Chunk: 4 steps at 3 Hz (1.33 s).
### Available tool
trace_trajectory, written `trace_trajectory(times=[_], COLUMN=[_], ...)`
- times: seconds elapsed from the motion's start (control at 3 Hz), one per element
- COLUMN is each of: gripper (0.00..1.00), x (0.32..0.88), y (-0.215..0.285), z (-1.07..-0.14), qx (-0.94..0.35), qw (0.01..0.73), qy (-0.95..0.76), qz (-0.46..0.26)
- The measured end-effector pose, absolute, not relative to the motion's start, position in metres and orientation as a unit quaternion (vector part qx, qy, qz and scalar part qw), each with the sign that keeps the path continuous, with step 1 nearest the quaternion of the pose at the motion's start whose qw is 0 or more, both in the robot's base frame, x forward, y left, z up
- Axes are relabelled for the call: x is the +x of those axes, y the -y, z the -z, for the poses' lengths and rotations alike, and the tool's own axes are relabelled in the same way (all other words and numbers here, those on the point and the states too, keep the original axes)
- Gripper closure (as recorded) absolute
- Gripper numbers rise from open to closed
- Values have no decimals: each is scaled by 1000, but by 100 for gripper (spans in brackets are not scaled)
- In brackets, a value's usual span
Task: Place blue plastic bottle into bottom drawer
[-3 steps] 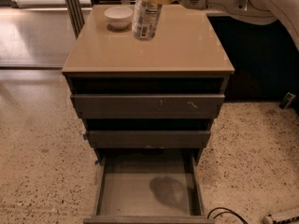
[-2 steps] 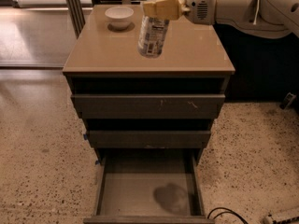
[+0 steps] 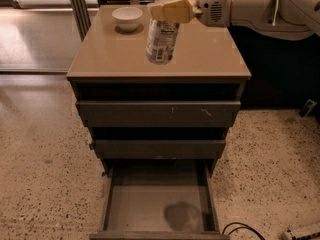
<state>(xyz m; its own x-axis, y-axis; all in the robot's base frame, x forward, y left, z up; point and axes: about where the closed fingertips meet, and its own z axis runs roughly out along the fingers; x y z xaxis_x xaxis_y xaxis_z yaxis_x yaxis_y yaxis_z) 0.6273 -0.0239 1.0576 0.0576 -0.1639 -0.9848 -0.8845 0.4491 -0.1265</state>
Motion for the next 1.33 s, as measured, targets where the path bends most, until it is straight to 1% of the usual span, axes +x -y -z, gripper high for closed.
trace_trajectory(times=[0.33,0.67,1.0,1.33], gripper=[100,100,100,100], x=[593,562,552,559], y=[17,24,35,42], z=[-1053,-1013,-970,-938], qx=[-451,-449,-449,-455], qw=[586,579,561,561], qy=[-602,-607,-620,-617], qz=[-302,-308,-316,-312])
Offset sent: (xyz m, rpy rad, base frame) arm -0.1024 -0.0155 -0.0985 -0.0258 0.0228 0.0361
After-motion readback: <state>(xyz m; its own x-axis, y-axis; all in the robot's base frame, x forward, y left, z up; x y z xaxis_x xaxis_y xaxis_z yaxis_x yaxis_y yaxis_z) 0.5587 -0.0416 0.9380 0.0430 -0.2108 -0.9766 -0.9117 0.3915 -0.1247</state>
